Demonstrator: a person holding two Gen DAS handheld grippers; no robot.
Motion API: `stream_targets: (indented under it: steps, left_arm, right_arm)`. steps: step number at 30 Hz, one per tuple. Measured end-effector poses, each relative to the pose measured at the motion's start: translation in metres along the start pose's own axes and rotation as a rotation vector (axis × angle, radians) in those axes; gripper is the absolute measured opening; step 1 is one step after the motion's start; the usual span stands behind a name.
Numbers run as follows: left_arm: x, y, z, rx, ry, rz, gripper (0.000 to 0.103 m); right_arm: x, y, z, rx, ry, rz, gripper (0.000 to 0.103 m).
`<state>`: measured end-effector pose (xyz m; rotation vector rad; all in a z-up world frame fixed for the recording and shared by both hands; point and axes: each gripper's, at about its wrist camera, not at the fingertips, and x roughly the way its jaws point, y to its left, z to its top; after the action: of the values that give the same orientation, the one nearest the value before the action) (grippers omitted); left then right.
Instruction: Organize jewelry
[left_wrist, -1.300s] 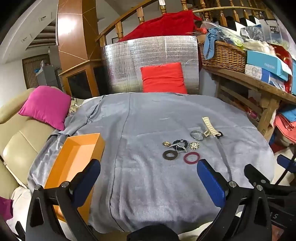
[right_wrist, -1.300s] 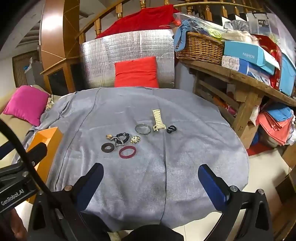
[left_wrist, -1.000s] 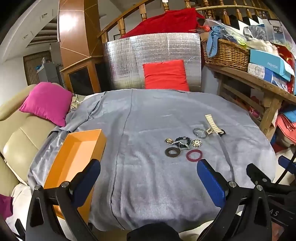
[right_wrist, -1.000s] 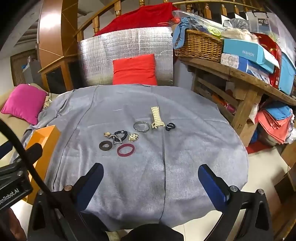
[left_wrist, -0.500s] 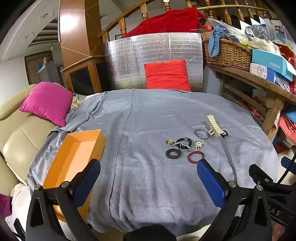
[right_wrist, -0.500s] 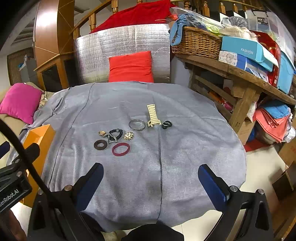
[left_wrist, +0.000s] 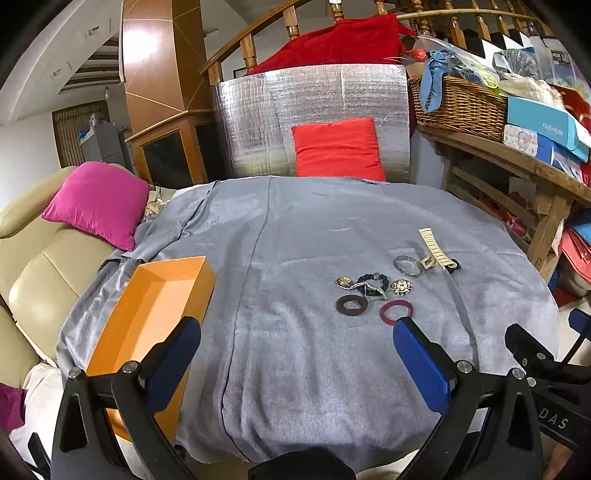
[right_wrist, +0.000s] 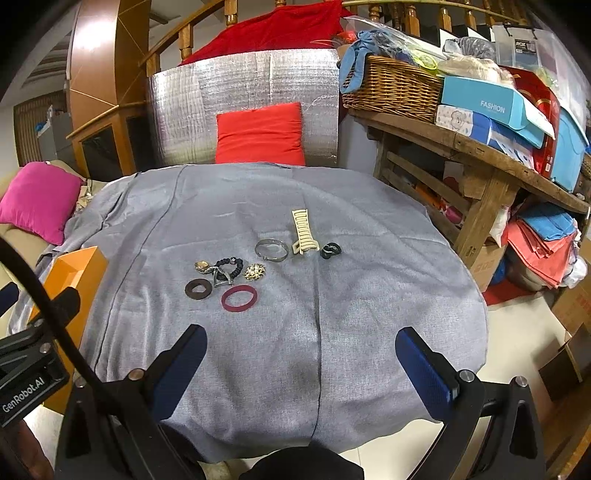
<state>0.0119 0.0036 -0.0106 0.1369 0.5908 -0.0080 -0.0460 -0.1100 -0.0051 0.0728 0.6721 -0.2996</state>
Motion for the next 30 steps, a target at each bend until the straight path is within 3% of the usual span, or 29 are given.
stream_targets:
  steps: [30]
  left_arm:
    - [0.0085,-0.0008,-0.0035,0.014,0.005,0.019,0.103]
  right_arm:
    - [0.0075,0.0024,0.0024,-0.004,0.02,0.0,0.103]
